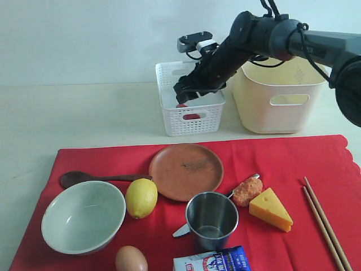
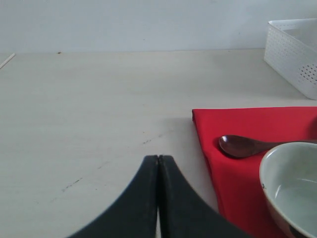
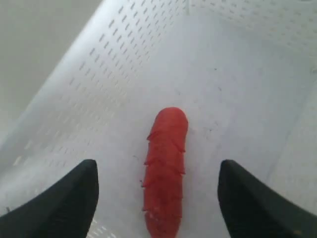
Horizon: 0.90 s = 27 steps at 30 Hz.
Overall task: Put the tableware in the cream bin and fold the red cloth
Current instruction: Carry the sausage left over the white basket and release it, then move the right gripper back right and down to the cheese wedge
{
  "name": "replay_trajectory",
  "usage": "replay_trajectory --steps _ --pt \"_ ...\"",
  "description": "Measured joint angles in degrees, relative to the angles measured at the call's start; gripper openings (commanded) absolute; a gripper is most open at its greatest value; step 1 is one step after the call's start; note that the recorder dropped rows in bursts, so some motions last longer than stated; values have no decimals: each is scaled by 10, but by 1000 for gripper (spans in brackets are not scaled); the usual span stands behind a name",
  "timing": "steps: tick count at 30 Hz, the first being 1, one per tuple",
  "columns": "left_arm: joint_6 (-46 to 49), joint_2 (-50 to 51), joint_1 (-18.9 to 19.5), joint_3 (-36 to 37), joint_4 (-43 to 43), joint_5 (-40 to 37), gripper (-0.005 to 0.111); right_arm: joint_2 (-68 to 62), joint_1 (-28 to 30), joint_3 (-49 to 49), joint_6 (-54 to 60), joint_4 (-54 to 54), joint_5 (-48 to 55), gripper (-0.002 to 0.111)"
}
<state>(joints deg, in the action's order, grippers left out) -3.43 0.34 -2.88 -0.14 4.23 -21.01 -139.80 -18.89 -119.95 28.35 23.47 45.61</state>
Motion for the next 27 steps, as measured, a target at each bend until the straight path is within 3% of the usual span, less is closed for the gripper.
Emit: replay_trajectory --steps 10,20,27 --pt "0 0 0 0 0 0 0 95 0 0 -21 8 58 66" --pt "0 0 0 0 0 0 0 154 0 0 -57 15 225 66" --pt "0 0 0 0 0 0 0 167 0 0 -96 2 242 61"
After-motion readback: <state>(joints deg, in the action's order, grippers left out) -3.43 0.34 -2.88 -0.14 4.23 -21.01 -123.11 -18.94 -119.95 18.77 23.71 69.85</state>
